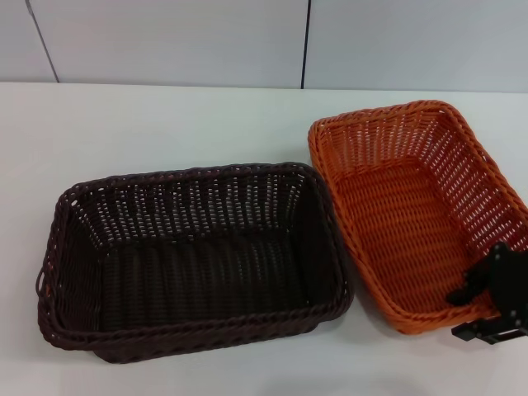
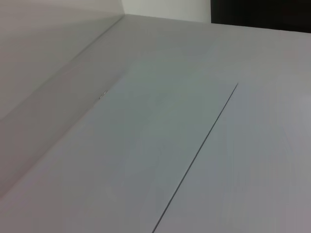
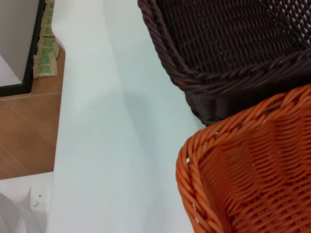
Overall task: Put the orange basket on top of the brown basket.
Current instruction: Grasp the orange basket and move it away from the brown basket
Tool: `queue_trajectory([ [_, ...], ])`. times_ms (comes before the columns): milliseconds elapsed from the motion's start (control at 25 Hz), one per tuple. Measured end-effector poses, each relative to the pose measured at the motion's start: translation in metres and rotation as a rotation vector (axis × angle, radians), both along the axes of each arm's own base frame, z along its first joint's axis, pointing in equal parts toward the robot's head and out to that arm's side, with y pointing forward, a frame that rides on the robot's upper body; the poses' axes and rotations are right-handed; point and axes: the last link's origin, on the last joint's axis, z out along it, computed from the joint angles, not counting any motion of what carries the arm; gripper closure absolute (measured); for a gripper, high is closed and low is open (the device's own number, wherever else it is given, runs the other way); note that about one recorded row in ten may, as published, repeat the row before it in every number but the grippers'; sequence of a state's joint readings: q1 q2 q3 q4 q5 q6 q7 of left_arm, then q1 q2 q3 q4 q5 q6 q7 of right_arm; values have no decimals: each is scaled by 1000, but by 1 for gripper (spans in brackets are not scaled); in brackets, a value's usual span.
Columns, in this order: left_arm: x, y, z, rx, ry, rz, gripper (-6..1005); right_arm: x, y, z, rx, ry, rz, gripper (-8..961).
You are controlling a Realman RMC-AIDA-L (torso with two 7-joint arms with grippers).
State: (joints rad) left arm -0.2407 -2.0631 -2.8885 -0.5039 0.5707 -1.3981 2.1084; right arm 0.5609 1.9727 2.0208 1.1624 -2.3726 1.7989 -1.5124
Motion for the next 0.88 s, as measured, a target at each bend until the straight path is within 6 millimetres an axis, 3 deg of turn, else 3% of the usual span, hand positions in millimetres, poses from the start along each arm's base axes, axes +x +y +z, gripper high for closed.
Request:
queue_trajectory([
  [120,-1,-2,-1,4,-4,-1,346,-3,1,1,6,-4,19,523],
  [880,-2,-14,-5,34,-2,-13,346,-16,0,-6,0,-24,78,644],
])
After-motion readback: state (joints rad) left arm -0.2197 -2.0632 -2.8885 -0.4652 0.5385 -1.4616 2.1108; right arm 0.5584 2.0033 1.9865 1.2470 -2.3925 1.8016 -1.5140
